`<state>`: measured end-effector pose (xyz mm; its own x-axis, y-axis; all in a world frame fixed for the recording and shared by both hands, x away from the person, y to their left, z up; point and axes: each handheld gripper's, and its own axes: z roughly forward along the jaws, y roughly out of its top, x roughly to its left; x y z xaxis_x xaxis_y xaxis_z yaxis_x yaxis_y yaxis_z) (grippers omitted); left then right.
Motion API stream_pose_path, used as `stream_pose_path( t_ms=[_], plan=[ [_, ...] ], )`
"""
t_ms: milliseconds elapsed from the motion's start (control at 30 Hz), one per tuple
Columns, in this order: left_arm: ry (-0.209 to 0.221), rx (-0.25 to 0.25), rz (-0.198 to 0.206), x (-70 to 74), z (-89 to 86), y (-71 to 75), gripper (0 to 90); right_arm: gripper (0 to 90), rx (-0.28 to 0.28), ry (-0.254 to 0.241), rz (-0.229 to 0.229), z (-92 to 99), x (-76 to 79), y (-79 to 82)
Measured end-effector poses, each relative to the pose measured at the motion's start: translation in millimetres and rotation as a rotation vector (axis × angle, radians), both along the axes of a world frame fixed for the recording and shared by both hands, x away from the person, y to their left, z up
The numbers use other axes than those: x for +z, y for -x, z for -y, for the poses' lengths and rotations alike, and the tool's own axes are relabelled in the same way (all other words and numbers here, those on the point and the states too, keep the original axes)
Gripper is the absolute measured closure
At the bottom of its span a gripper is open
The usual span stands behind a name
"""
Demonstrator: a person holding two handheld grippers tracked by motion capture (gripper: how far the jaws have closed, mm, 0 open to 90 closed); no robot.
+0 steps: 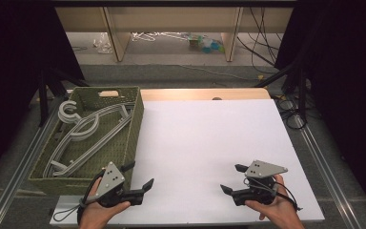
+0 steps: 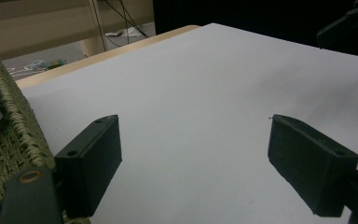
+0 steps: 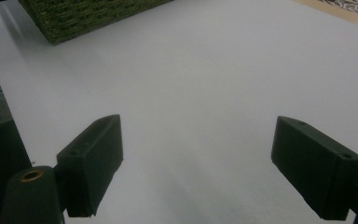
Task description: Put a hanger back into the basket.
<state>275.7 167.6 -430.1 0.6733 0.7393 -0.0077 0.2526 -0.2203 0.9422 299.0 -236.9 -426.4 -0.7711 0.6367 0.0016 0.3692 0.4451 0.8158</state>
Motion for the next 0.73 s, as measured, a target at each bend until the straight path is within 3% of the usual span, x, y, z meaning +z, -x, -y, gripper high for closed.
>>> stream_pose_path(
  t_ms=[133,733],
  plan=[
    [0.009,-0.004,0.007,1.0,-1.3,0.4,17.2,17.1,-0.005,-0.022,-0.006,0.9,-2.4,4.4],
    [0.029,0.002,-0.002,1.0,-2.3,-0.2,17.3,17.1,0.000,-0.028,-0.013,0.5,-5.8,3.8]
  ],
)
